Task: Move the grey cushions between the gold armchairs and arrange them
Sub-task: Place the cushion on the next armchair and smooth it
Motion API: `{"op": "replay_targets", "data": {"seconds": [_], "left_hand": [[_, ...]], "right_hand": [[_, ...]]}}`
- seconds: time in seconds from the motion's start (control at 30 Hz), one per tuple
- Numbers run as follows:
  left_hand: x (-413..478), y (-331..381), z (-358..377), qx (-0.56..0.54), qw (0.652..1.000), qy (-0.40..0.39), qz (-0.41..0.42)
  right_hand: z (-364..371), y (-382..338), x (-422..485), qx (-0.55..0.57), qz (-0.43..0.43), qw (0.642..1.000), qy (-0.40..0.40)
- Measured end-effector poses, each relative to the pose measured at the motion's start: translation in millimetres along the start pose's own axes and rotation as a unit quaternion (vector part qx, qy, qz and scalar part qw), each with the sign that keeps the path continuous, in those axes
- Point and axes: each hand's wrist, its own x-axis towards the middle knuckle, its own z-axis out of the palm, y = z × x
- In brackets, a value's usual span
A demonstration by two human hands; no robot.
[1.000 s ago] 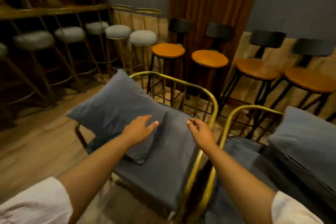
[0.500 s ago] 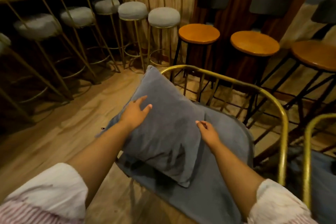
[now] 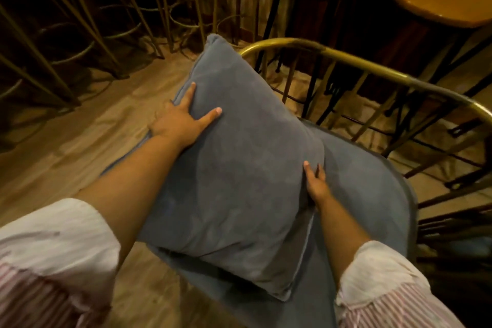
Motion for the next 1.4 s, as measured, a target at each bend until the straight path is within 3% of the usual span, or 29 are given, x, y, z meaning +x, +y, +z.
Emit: {"op": "replay_targets", "data": {"seconds": [0.37, 0.57, 0.73, 1.03, 1.13, 1.23, 1.4], "left_hand": [[-12.3, -0.4, -1.3, 0.004, 1.000, -0.002, 0.025], [-55.1, 27.9, -20.4, -0.016, 0.998, -0.014, 0.052], [-76.5, 51.1, -5.8, -0.073, 0.991, -0.088, 0.067], [-73.1, 51.2, 62.1, -0.191, 0.945, -0.265, 0.021], [-70.0, 40.7, 99.3, -0.145, 0.936, -0.321, 0.016], [-71.8, 27.1, 124.2, -0.108, 0.946, -0.304, -0.003], [-65.7, 2.6, 141.4, -0.227, 0.931, -0.275, -0.083]], "right_hand": [[-0.7, 33.6, -20.7, 0.169, 0.011, 0.985, -0.004], [-51.3, 22.7, -66.2, 0.155, 0.001, 0.988, 0.029], [-110.9, 26.2, -91.4, 0.088, 0.026, 0.992, 0.087], [-153.3, 66.9, -104.2, 0.012, 0.086, 0.987, 0.136], [-147.9, 90.9, -100.7, 0.016, 0.087, 0.991, 0.098], [-142.2, 105.0, -98.3, 0.018, 0.096, 0.991, 0.089], [-154.1, 119.8, -87.3, 0.091, 0.081, 0.988, 0.092]]}}
